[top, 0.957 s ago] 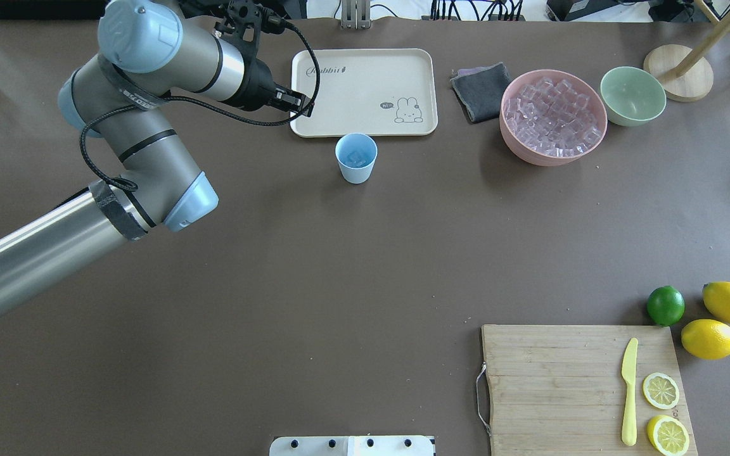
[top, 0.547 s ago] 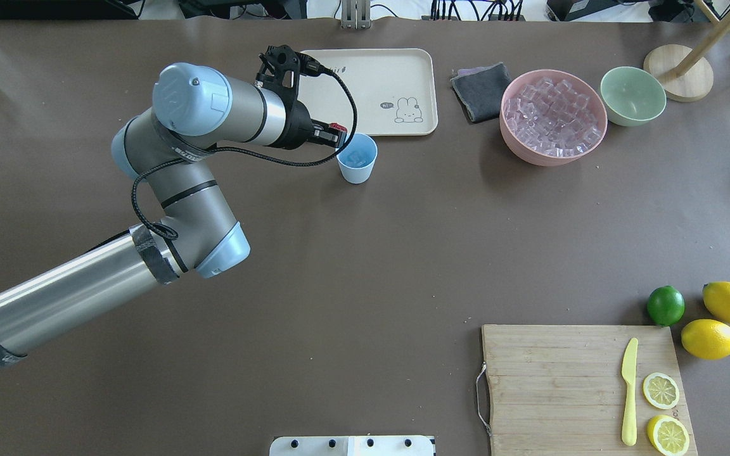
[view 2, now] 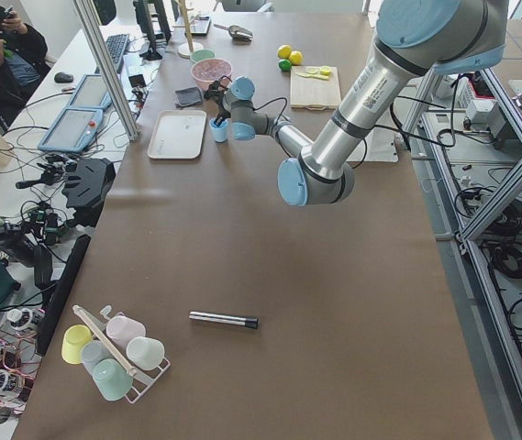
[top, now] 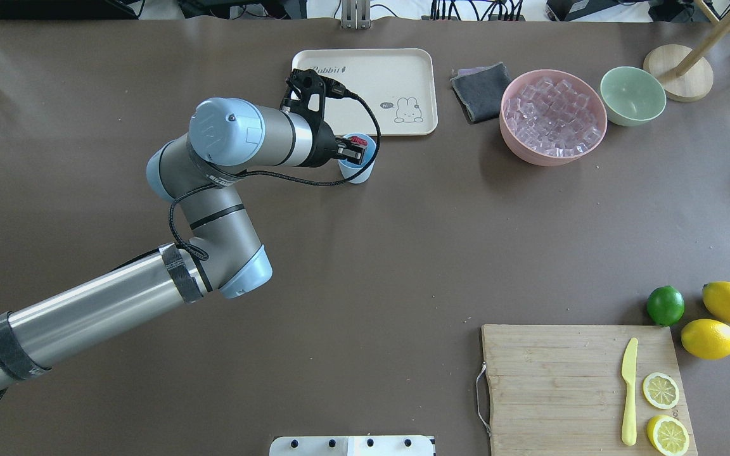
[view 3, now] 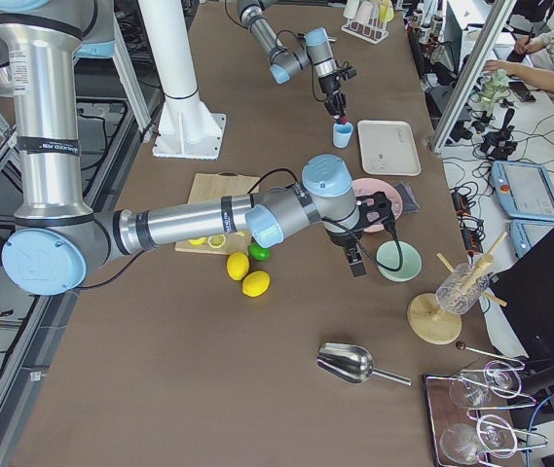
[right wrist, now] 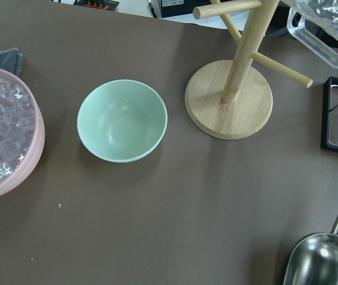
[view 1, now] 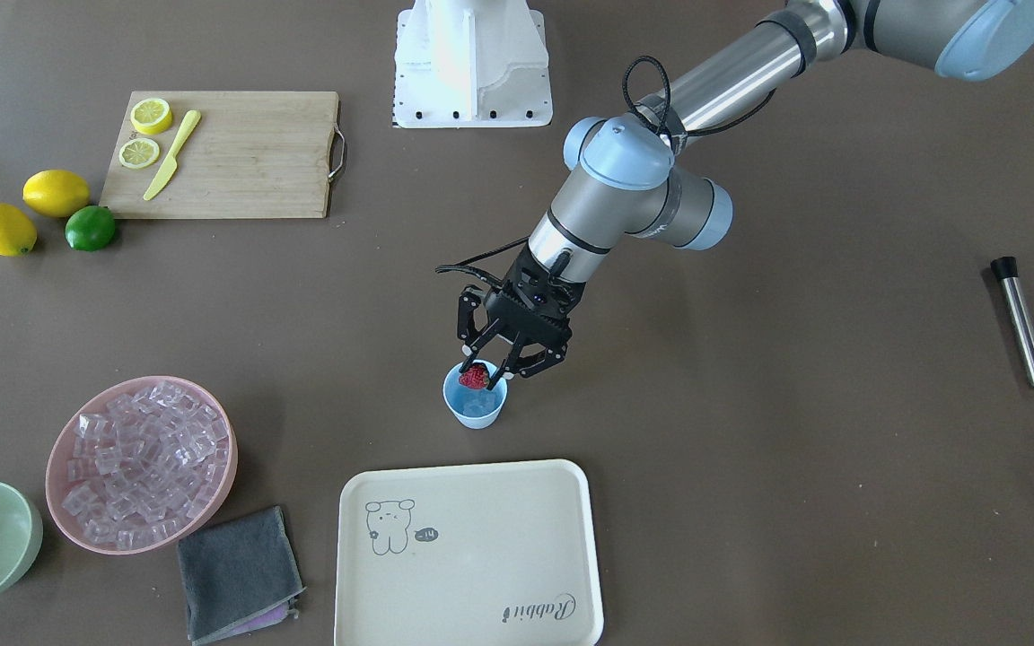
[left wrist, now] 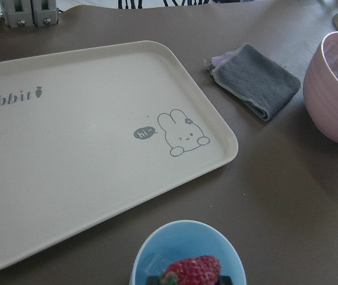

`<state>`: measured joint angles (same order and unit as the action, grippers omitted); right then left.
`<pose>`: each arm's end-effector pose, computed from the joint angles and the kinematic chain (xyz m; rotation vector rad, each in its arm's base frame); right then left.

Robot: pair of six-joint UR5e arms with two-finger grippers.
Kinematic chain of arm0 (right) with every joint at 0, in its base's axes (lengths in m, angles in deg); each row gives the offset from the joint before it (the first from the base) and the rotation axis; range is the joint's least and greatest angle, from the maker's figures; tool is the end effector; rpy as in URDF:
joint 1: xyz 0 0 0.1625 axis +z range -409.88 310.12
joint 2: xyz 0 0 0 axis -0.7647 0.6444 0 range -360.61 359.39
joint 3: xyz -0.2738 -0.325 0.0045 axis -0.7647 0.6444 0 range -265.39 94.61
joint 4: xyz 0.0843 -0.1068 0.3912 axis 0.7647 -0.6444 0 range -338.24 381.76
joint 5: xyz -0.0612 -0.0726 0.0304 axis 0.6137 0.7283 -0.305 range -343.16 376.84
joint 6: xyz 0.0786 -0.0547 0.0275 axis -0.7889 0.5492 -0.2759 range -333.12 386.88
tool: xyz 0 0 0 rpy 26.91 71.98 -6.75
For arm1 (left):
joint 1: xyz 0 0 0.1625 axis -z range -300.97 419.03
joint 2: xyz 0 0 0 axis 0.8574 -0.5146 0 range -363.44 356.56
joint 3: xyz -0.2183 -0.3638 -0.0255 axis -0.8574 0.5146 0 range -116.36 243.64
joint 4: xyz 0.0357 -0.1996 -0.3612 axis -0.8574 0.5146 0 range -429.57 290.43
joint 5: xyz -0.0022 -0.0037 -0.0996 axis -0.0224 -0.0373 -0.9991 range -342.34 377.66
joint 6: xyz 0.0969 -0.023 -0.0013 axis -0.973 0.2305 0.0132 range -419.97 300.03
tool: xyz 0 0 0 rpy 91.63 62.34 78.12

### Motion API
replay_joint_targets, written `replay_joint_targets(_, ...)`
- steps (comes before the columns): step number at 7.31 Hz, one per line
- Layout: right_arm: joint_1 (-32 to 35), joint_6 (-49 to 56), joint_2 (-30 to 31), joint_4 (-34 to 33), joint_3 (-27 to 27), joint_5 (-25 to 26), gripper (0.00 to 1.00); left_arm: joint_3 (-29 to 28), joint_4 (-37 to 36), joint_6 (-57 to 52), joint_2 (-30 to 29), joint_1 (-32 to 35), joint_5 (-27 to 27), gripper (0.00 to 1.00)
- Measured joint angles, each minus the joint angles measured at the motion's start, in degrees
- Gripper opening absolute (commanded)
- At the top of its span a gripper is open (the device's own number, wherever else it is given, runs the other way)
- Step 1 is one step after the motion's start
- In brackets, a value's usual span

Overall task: Mash ice and strawberries in cup
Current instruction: 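Open the left gripper to drop the strawberry into the cup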

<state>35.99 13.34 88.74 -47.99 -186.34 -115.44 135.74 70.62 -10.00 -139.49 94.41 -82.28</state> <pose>0.0292 -0.5160 0.5186 0.4128 -0.7899 -0.0519 0.5589 -0.5395 0.1946 0.7196 1.1692 0.1866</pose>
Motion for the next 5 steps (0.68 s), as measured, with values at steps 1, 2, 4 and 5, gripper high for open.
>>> replay_joint_targets(1,0.12,0.02,0.33,0.08,-0.02,0.01,1.0,-0.63,0.05,-0.03,-0.63,-0.26,0.48,0.68)
replay_joint_targets(2,0.2,0.06,0.62,0.12,-0.03,0.0,1.0,-0.99,0.07,-0.04,-0.95,-0.27,0.78,0.79)
replay_joint_targets(4,0.2,0.07,0.67,0.12,-0.03,0.0,1.0,-1.22,0.06,-0.38,-1.11,0.74,0.91,0.83)
replay_joint_targets(5,0.19,0.13,0.5,0.08,-0.04,-0.01,1.0,-1.2,0.03,-0.48,-1.13,1.75,0.68,0.83)
